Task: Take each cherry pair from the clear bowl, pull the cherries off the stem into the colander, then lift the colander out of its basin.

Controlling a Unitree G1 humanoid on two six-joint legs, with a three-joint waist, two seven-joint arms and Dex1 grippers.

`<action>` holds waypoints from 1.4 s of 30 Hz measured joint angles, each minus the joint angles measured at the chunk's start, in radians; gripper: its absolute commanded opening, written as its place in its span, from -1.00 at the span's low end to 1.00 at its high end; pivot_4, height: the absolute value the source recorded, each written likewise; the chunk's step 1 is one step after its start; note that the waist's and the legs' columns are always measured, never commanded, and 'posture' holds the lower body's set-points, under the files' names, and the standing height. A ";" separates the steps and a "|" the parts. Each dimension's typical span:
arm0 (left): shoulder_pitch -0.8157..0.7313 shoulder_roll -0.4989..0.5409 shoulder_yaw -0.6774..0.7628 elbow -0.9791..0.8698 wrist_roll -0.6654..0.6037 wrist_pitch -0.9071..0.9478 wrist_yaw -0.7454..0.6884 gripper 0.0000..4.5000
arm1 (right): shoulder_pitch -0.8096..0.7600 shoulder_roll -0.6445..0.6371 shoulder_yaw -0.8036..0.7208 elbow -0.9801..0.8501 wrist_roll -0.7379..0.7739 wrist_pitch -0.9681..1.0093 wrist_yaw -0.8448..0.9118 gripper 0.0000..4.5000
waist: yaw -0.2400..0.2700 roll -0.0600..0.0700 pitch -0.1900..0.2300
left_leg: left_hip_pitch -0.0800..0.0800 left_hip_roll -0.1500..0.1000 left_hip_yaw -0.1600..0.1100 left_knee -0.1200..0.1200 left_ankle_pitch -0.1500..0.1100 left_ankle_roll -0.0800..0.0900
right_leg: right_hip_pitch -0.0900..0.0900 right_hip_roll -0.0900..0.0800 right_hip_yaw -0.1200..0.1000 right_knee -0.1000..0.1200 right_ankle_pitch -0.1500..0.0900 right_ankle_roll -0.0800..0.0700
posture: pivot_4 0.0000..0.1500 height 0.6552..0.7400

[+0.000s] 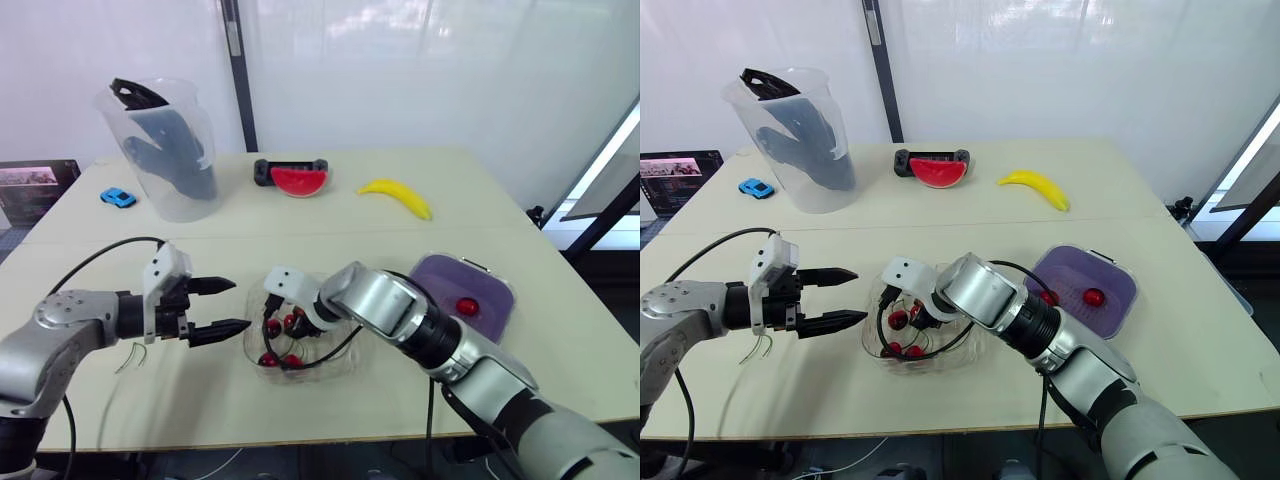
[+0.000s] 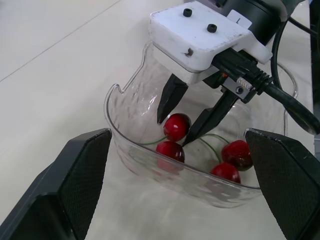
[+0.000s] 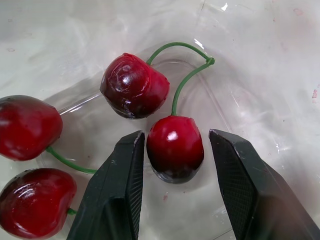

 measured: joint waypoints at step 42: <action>-0.365 -0.218 0.206 0.206 -0.394 0.226 0.239 1.00 | 0.197 -0.388 -0.229 -0.276 -0.383 -0.989 -0.054 -0.61 | 0.005 -0.001 -0.001 | 0.000 -0.001 0.000 0.001 0.002 -0.003 | 0.001 0.000 0.000 -0.001 0.000 0.000 | 1.00 1.00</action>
